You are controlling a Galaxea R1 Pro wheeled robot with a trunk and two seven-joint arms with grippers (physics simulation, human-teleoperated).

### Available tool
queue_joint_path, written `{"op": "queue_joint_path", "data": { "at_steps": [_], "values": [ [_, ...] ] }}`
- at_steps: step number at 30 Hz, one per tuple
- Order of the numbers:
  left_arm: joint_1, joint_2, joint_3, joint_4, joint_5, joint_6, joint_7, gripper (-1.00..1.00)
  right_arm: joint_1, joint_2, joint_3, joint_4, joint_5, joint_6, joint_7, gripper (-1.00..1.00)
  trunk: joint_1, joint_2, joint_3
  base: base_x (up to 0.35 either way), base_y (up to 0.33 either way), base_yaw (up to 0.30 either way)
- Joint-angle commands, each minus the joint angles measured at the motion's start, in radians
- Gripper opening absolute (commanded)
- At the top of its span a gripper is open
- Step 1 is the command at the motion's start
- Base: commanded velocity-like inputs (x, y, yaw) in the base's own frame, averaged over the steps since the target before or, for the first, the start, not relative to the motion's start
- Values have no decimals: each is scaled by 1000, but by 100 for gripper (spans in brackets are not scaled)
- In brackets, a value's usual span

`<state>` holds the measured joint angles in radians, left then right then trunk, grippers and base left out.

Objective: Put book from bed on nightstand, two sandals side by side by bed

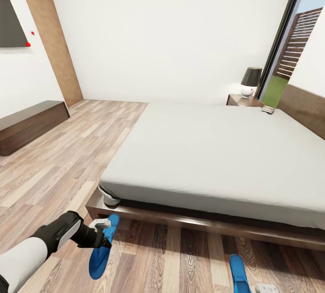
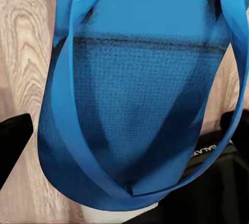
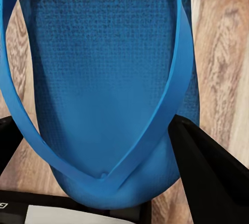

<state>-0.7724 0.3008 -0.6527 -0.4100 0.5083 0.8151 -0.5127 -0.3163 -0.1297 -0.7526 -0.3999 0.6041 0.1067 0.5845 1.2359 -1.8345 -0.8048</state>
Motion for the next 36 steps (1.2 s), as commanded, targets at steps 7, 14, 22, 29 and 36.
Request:
{"op": "queue_joint_path", "data": {
  "at_steps": [7,14,22,29,36],
  "values": [
    [-1,1,-4,27,3,0,-1,-100,-1,1,-8,-2,3,7,7,-100,4,-7,-4,0,0,0],
    [1,1,-4,28,3,-1,-1,-100,-1,1,-8,-2,3,7,7,-100,31,-56,-26,0,0,0],
    [1,0,-5,28,3,-1,-1,-100,-1,1,-9,-2,3,7,8,-100,61,-112,-51,0,0,0],
    [1,-3,-9,28,2,-2,-1,-100,-1,-49,-23,-54,2,17,14,-100,84,-154,-70,0,0,0],
    [1,-16,-10,28,2,-2,-1,-100,-1,-76,-48,-132,3,175,14,-100,84,-154,-70,0,0,0]
  ]
}}
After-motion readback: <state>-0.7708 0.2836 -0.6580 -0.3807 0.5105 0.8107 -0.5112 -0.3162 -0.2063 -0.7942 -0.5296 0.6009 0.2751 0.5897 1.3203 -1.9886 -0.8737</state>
